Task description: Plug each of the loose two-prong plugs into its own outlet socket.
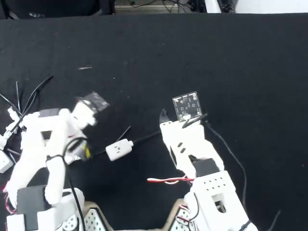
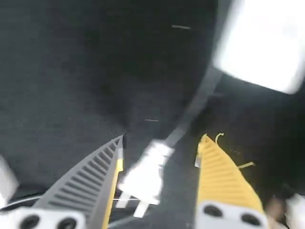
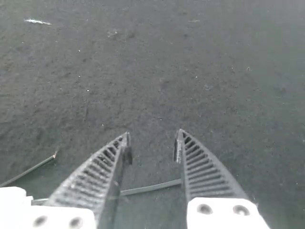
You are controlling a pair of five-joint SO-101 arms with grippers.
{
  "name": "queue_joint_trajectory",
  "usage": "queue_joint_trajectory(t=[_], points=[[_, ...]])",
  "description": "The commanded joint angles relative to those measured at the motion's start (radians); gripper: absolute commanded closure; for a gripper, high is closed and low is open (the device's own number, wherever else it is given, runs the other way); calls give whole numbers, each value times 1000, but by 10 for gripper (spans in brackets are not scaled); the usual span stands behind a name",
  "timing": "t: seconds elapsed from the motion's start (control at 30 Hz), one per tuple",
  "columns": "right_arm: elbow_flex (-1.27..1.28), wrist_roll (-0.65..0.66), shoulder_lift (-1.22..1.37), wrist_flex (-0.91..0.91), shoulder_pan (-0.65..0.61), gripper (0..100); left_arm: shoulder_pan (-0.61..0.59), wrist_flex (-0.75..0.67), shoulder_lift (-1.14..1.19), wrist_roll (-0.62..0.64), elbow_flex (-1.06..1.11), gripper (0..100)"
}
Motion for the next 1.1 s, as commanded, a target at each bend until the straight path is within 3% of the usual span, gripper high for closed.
queue_joint_trajectory(t=[0.0,0.17,0.43,0.5,0.6,0.7,0.77,1.07], points=[[-28,6,5,-23,5,858,-119,-158,-28,-12,38,753],[-28,6,5,-23,5,858,-220,-319,-31,-11,93,754],[-28,5,5,-25,5,858,-260,-322,-41,54,-13,754],[-27,5,5,-25,5,858,-254,-256,-41,89,-45,753],[-27,3,7,-26,5,858,-191,-31,-41,84,-116,754],[-27,3,8,-26,5,858,-111,192,-41,3,-174,754],[-27,3,7,-26,5,858,-54,256,-35,-55,-174,754],[-28,8,5,-26,5,858,1,-54,-29,-18,36,754]])
